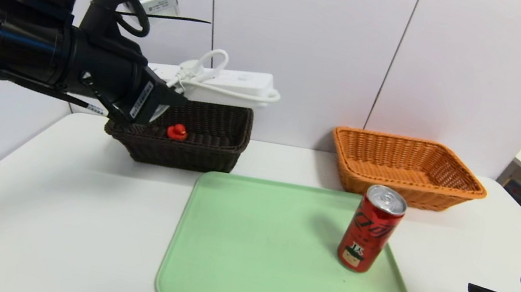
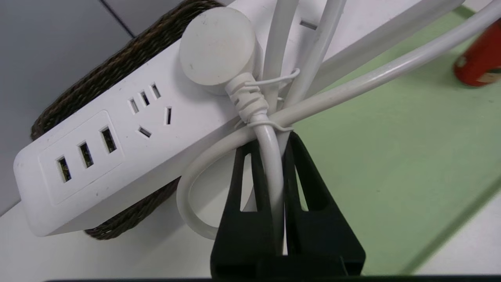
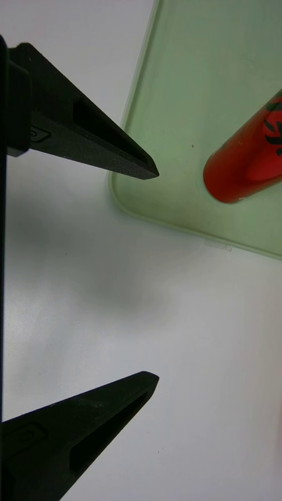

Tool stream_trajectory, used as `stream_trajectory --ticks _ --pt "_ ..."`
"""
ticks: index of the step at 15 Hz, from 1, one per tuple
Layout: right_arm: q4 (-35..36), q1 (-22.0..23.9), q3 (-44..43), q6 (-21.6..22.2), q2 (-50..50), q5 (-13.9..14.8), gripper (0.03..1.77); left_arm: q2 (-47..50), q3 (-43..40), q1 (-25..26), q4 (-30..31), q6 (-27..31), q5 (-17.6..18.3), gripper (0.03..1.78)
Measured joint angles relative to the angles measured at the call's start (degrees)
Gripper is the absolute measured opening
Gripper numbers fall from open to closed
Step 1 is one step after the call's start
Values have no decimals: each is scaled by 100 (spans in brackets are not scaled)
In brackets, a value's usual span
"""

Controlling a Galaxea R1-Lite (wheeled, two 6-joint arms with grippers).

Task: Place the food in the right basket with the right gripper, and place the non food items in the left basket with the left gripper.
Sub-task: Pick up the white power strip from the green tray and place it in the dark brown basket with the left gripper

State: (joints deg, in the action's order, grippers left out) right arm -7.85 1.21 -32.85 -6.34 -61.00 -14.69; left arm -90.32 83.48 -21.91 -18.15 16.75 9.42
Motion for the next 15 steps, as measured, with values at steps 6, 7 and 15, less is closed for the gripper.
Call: stream_trajectory --ticks 6,7,15 --pt "-9 2 24 6 -2 20 170 -1291 878 901 -211 -336 -63 15" --pt "-6 2 35 1 -2 22 170 -1506 1123 926 -351 -496 -141 15" --pt "-2 -5 59 -20 -44 11 170 -2740 2948 796 -1888 -728 -168 15"
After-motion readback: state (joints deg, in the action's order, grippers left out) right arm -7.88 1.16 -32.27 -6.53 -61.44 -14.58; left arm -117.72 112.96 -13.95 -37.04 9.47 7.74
